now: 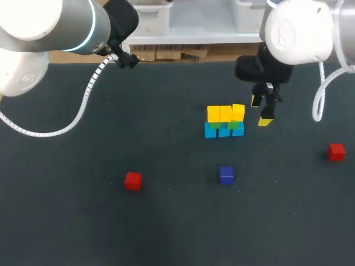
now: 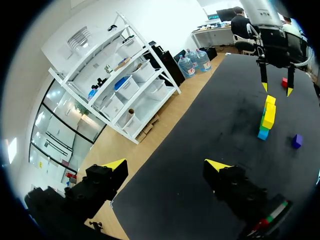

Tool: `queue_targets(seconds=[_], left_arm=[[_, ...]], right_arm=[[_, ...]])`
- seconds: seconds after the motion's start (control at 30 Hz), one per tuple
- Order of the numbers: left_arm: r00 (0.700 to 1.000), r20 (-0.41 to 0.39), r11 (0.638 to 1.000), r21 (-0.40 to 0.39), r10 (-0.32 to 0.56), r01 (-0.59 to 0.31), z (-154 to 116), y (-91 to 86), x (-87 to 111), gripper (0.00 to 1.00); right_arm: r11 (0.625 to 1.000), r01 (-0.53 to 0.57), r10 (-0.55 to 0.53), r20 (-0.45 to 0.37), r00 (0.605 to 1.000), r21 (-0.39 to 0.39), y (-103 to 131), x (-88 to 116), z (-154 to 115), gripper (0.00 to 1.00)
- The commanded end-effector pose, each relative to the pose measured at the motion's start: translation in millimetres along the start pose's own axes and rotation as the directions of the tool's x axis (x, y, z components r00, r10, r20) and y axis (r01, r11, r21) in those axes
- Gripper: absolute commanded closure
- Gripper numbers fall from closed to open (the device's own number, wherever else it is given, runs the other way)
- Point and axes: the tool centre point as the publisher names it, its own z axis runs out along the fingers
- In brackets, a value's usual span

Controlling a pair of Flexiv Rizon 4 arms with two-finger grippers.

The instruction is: Place the blue cubes, place green cubes on the blue cubes, place the yellow cubes on the green cubes, then place the red cubes on the yellow cubes, and place purple cube on the red cubes.

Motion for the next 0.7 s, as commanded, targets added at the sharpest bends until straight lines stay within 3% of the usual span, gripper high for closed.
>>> queue_targets(seconds=[0.03, 0.23, 0.47, 0.7], left_arm=[[1.0, 0.0, 1.0, 0.004, 0.002, -0.002, 1, 1.3, -0.5, 0.0], [1.0, 0.0, 1.0, 0.004, 0.002, -0.002, 1, 1.3, -0.5, 0.0], [1.0, 0.0, 1.0, 0.004, 0.002, -0.002, 1, 1.3, -0.5, 0.0], [1.0, 0.0, 1.0, 0.004, 0.002, -0.002, 1, 1.3, -0.5, 0.0]], right_arm=[[1.0, 0.01, -0.01, -0.003, 1.0, -0.013, -8, -3, 3, 0.33], [1.0, 0.024, -0.024, -0.001, 1.0, -0.011, -6, -10, 3, 0.27], [0.999, 0.041, -0.041, 0.001, 0.999, -0.019, 5, -14, 1, 0.32], [0.998, 0.052, -0.052, -0.001, 0.999, -0.027, 14, -13, 3, 0.24]])
